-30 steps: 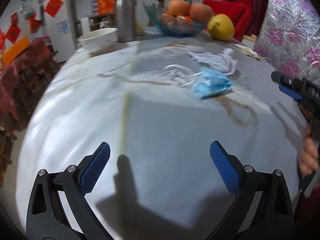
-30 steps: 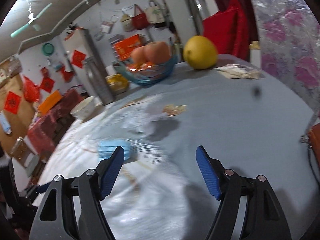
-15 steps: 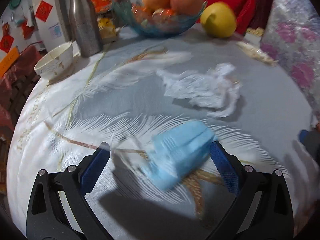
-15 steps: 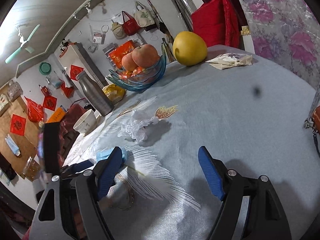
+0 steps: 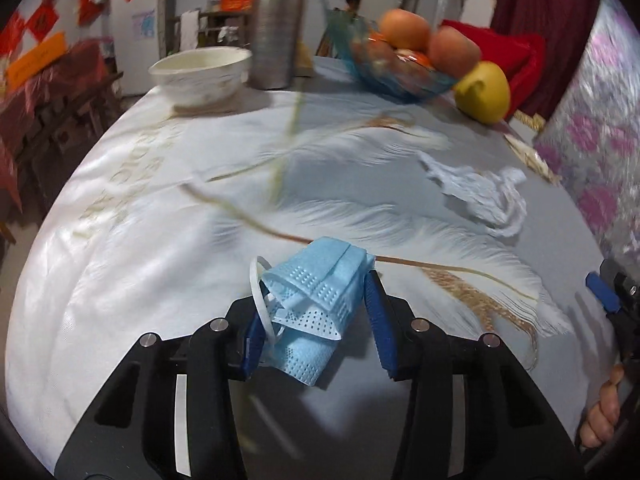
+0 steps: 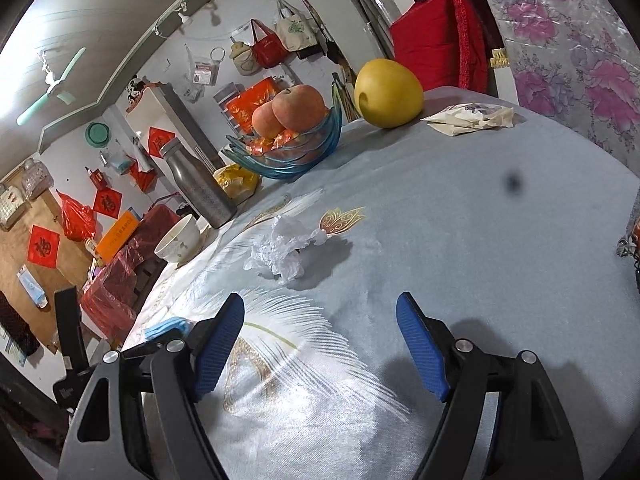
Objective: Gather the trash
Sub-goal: 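Grasp the blue face mask with the left tool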
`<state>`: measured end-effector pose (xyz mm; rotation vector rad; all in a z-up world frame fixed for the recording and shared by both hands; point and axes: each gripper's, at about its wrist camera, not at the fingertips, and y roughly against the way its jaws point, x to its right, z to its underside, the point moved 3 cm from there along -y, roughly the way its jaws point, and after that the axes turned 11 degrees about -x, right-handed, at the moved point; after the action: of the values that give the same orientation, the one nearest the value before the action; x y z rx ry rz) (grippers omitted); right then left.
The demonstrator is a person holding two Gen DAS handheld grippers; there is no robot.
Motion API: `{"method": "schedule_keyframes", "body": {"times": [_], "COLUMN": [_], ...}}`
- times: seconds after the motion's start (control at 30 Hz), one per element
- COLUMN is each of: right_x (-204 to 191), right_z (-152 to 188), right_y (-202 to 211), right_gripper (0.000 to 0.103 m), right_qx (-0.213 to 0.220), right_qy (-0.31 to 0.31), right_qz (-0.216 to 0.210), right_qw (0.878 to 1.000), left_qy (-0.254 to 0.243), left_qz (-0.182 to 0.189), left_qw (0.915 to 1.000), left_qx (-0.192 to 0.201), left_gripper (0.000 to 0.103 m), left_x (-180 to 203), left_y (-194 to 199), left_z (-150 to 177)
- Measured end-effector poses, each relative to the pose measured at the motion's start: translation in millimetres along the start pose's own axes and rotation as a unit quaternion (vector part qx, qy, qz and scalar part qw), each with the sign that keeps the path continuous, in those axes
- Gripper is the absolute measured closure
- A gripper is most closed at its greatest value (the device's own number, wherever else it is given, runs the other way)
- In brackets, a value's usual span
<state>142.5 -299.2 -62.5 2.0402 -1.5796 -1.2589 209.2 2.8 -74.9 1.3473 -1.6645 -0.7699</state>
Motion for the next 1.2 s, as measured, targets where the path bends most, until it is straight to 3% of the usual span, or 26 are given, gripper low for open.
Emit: {"method": "schedule_keyframes", "body": {"times": [0.07,0.27,0.63,0.77,0.8,0.9,1.03,1.13,1.2], "right_x": [-2.7,-23.5,-72.7,-64.6,-62.3,-62.2,-48.5,-51.6,-54.8], "right_z": [0.2,-4.5,-70.9,-74.0,-71.3,-74.0,-72.2,-70.0,-67.7], "right_y": [-2.1,-17.5,-91.3,-115.1,-122.6,-117.8,-130.2,-134.3,-136.7], "right_gripper": [0.026,0.026,0.026,0.028,0.032,0.034,0.034,0.036,0.044], "right_qx": [-0.006,-0.028,-0.118,-0.105,-0.124,-0.108,-0.127,-0.121,-0.118], "right_qy": [0.005,0.049,0.083,0.065,0.061,0.075,0.055,0.072,0.087], "right_qz": [0.003,0.036,0.058,0.062,0.068,0.056,0.067,0.083,0.098], "right_qw": [1.000,0.998,0.988,0.990,0.988,0.990,0.988,0.987,0.984], "left_qy": [0.008,-0.003,-0.042,-0.057,-0.064,-0.079,-0.066,-0.064,-0.061], "left_qz": [0.024,0.036,-0.019,-0.045,-0.056,-0.082,-0.099,-0.101,-0.100], "left_qw": [0.9997,0.9993,0.9989,0.9973,0.9963,0.9932,0.9924,0.9925,0.9927], "left_qx": [0.003,0.002,-0.010,-0.015,-0.017,-0.024,-0.028,-0.027,-0.025], "left_gripper": [0.056,0.045,0.038,0.037,0.036,0.034,0.023,0.023,0.030], "left_x": [-5.1,0.2,17.7,23.1,25.8,32.9,27.5,25.3,25.1], "left_y": [1.7,1.7,-5.3,-7.8,-9.2,-13.8,-15.9,-15.7,-14.9], "left_z": [0.3,0.5,2.7,3.9,4.3,4.9,3.6,2.5,2.3]}}
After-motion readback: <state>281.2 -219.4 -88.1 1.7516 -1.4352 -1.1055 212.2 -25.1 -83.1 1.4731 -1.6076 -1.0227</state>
